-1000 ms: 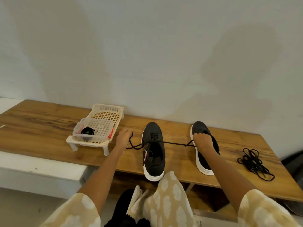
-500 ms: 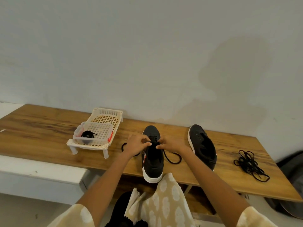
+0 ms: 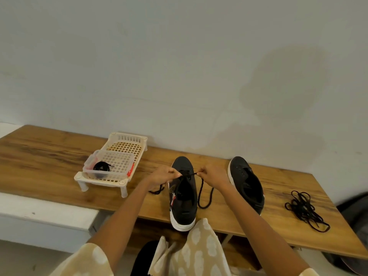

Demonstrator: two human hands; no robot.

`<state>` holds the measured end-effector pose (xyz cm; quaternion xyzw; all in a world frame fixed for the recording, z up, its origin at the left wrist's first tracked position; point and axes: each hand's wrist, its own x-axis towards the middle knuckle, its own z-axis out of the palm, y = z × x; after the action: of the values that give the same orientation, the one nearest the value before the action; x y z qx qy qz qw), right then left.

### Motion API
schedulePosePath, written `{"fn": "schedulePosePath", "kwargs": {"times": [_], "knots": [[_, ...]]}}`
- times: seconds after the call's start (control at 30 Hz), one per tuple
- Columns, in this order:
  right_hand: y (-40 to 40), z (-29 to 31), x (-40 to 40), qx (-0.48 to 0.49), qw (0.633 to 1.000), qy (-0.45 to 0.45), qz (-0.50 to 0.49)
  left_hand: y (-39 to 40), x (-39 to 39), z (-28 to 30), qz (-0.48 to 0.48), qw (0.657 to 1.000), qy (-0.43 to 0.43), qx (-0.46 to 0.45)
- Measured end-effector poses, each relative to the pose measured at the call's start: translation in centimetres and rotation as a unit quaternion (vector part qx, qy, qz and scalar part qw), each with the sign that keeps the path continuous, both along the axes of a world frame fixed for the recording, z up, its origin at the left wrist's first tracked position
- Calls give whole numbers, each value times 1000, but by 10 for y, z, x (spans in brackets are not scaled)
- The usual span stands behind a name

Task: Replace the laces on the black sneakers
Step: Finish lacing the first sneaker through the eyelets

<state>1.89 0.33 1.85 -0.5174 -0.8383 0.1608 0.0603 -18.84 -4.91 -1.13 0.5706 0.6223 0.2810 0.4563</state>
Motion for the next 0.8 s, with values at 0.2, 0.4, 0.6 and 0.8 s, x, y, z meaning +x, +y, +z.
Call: {"fn": "schedulePosePath", "kwargs": {"times": [0.2, 0.4, 0.6, 0.8], "knots": [[-5, -18, 18, 27, 999, -42, -3, 0, -12, 2, -63, 992, -67, -91], [-12, -17, 8, -59, 997, 18, 56, 3, -5, 2, -82, 995, 46, 18], [-12, -12, 15, 61, 998, 2, 19, 7, 0, -6, -7, 989, 94, 113], [-16, -26, 18, 29, 999, 2, -14, -3, -1, -16, -2, 980, 134, 150]]}}
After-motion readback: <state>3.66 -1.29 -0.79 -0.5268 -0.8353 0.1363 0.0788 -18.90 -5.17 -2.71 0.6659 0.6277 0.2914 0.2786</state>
